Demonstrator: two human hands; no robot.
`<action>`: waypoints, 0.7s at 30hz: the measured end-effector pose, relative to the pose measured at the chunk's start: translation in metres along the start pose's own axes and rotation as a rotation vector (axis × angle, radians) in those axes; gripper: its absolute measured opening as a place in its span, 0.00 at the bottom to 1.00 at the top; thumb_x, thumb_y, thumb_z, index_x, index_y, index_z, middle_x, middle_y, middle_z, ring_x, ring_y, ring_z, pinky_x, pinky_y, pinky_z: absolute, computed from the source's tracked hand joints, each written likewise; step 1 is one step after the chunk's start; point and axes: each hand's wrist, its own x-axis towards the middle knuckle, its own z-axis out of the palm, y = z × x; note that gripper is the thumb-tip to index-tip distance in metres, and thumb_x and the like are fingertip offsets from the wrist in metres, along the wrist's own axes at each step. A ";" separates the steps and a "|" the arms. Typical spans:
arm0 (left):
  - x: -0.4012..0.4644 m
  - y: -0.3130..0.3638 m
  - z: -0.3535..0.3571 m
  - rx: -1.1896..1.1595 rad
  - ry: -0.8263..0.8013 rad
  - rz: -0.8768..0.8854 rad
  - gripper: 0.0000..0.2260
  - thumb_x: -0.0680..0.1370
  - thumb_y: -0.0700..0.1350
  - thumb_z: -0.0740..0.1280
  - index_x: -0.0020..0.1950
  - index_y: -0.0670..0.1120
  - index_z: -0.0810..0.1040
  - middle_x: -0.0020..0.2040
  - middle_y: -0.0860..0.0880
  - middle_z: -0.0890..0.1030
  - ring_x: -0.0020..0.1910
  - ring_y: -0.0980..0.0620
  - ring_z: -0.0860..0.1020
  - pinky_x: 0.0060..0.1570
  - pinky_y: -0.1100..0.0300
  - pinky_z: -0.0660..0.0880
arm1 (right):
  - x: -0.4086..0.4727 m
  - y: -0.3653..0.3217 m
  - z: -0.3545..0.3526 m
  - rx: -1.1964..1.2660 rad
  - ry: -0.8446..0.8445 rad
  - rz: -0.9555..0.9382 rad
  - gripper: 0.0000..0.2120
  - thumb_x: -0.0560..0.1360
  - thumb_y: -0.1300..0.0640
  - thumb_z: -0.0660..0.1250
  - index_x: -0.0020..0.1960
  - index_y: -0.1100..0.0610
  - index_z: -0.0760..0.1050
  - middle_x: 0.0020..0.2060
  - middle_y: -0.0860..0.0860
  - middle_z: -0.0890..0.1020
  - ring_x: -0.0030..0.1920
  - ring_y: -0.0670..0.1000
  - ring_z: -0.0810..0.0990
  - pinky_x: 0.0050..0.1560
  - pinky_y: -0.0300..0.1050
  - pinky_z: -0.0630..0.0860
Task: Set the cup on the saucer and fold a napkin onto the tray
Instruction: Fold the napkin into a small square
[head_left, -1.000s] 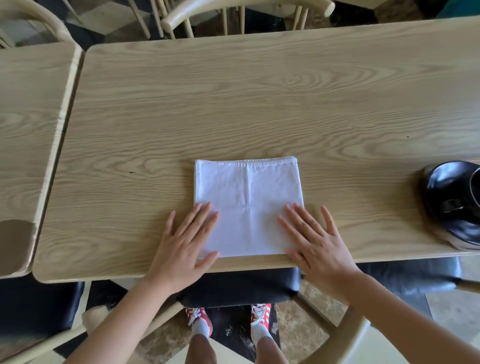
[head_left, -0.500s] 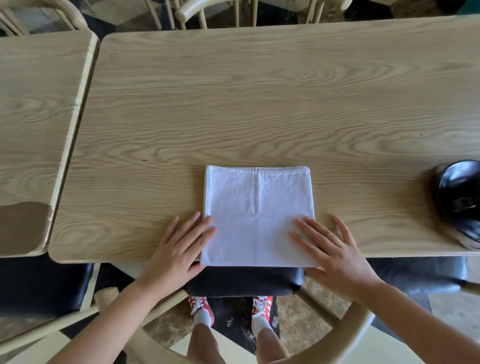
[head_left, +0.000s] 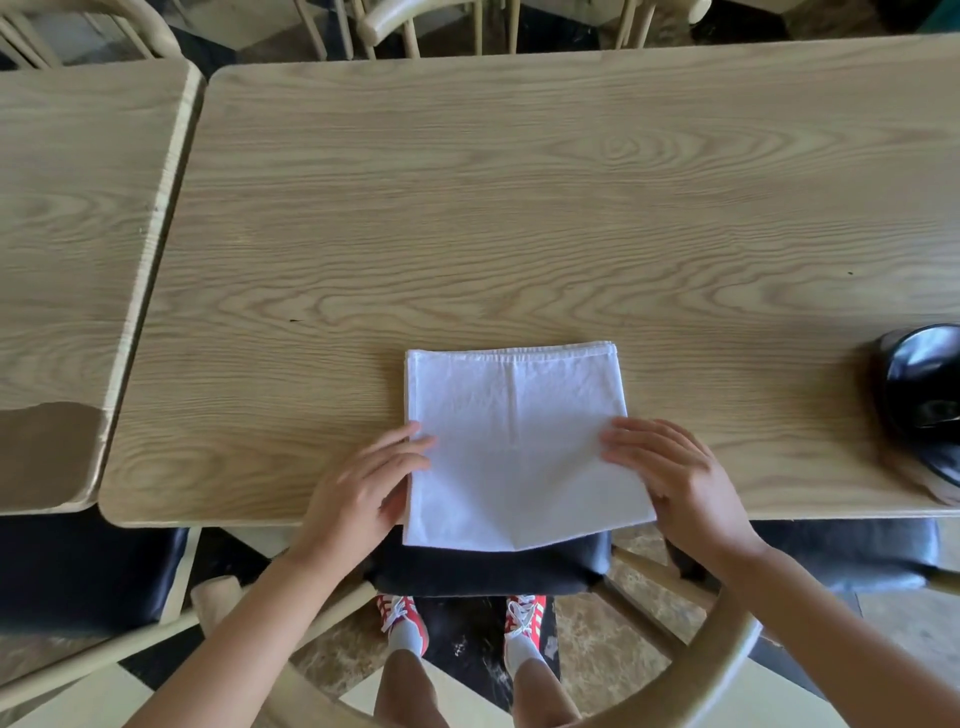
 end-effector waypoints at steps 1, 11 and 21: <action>0.000 0.001 0.001 -0.027 0.041 -0.041 0.11 0.68 0.28 0.66 0.47 0.39 0.81 0.55 0.49 0.82 0.61 0.50 0.77 0.53 0.60 0.75 | 0.002 -0.002 0.003 0.044 0.036 0.082 0.19 0.59 0.70 0.78 0.48 0.61 0.82 0.50 0.55 0.84 0.56 0.53 0.79 0.59 0.56 0.73; 0.027 0.027 0.034 -0.109 0.540 -0.648 0.03 0.74 0.35 0.69 0.44 0.35 0.79 0.37 0.42 0.81 0.35 0.46 0.76 0.38 0.62 0.67 | 0.029 -0.025 0.023 0.260 0.394 0.652 0.06 0.73 0.60 0.68 0.37 0.55 0.75 0.30 0.40 0.74 0.40 0.54 0.74 0.42 0.43 0.65; 0.043 0.013 0.029 0.011 0.423 -0.621 0.03 0.74 0.39 0.68 0.41 0.41 0.76 0.32 0.46 0.77 0.32 0.46 0.73 0.32 0.56 0.67 | 0.047 -0.017 0.026 0.091 0.374 0.754 0.08 0.73 0.53 0.68 0.40 0.56 0.79 0.30 0.44 0.76 0.38 0.52 0.74 0.47 0.41 0.55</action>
